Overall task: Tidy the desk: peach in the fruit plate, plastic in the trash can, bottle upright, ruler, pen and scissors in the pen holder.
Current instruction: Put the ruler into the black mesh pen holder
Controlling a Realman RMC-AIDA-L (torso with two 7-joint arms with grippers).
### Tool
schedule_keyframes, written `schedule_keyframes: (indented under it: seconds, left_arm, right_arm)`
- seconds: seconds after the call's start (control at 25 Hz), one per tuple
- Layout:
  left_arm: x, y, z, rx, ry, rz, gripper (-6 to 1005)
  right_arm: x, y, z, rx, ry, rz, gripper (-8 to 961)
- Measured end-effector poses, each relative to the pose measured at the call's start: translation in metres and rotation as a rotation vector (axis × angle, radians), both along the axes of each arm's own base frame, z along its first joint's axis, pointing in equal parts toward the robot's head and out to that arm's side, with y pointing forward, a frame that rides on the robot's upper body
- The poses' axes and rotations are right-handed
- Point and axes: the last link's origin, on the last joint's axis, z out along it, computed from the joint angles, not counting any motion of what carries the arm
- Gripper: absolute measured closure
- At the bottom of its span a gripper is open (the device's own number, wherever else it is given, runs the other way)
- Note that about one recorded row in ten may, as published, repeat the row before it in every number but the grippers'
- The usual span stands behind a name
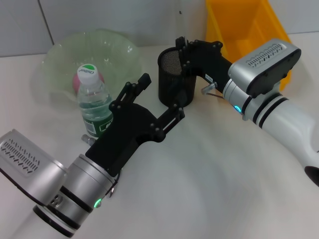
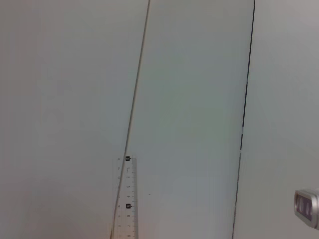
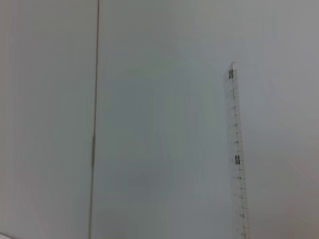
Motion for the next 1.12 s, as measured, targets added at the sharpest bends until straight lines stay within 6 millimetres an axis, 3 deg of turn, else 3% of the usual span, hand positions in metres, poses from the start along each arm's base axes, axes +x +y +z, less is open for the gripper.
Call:
schedule_keyframes:
  seconds: [0.64,0.84,1.12]
  left_arm:
    - [0.0005,-0.0002,0.0017,0.007,-0.009,-0.006,170]
    - [0.0006,-0.0001,0.002,0.008,-0.011,-0.007,170]
    - [0.0008,0.0003,0.0028,0.012,-0.013,-0.007,171]
  right_arm:
    - [0.0026,0.0009,0.0009,-0.001,-0.007,-0.01,936]
    - [0.0031,0.0008,0.0014,0.001,-0.003,-0.013,789]
    - [0.0025,0.0016,0.0025,0.005,-0.001,-0.012,664]
